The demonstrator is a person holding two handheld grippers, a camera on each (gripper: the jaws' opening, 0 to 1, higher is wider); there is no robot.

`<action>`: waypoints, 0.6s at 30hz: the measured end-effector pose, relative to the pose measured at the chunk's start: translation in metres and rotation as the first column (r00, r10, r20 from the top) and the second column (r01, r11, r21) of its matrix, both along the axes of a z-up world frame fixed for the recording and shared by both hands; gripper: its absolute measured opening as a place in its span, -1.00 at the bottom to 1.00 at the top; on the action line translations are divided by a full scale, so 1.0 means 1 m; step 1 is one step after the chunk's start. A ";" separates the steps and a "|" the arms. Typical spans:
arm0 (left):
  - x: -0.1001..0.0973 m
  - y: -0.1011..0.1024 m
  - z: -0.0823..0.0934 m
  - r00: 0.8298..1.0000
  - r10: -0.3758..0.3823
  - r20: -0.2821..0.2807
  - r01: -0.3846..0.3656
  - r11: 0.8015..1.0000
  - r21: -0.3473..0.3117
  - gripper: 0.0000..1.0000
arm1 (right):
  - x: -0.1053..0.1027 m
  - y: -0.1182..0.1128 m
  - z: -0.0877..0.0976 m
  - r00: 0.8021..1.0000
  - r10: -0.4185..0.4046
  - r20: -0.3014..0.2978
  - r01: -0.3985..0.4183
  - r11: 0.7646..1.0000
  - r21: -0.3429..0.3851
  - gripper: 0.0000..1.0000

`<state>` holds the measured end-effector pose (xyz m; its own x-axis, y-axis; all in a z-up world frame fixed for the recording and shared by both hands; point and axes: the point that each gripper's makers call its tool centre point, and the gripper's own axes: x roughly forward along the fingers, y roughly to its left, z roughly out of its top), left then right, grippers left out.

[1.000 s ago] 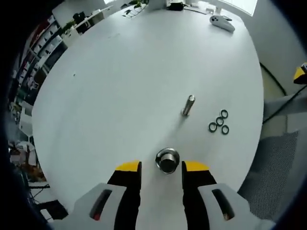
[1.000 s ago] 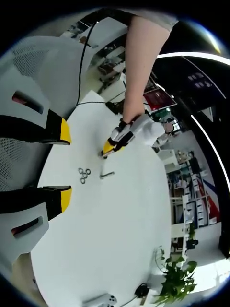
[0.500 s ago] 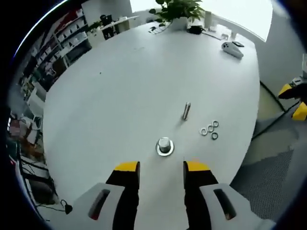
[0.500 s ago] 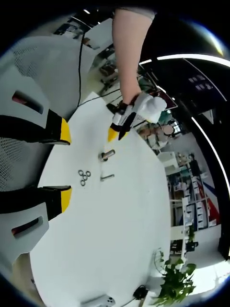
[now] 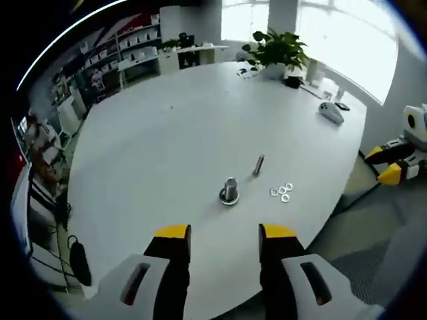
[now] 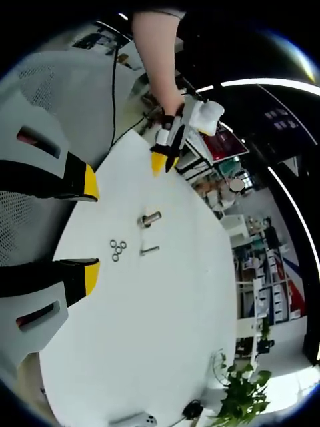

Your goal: Place the washer onto the threaded stud by aligning its center hole with the stud, sliding it down to the base, and recovering from edge contact or off-axis alignment until the washer reaches the visible bottom stop.

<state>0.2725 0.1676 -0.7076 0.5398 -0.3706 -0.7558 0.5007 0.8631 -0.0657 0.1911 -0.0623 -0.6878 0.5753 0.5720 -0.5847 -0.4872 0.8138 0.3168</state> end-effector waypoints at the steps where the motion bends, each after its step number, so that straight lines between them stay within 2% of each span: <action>1: -0.003 0.002 0.001 1.000 0.011 0.004 -0.011 1.000 -0.008 -0.20 | 0.000 0.000 0.000 1.000 0.003 0.000 -0.003 1.000 -0.002 -0.28; 7: -0.023 0.010 0.011 0.997 0.066 0.047 -0.064 0.997 -0.046 -0.20 | -0.001 0.002 0.000 1.000 0.012 0.002 -0.012 1.000 -0.003 -0.28; 8: -0.025 0.011 0.016 0.995 0.069 0.071 -0.065 0.997 -0.048 -0.22 | -0.001 0.002 0.000 1.000 0.012 0.003 -0.012 1.000 -0.002 -0.28; 14: -0.040 0.022 0.029 0.992 0.093 0.080 -0.087 0.993 -0.079 -0.17 | -0.003 0.003 -0.002 1.000 0.029 -0.003 -0.029 0.999 -0.013 -0.28; 18: -0.048 0.025 0.031 0.990 0.113 0.083 -0.104 0.989 -0.101 -0.12 | -0.002 0.003 -0.002 1.000 0.027 -0.004 -0.027 1.000 -0.013 -0.28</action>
<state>0.2249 0.1928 -0.6766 0.6440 -0.3750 -0.6668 0.4118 0.9045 -0.1110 0.1889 -0.0596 -0.6898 0.5573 0.5798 -0.5943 -0.5077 0.8043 0.3087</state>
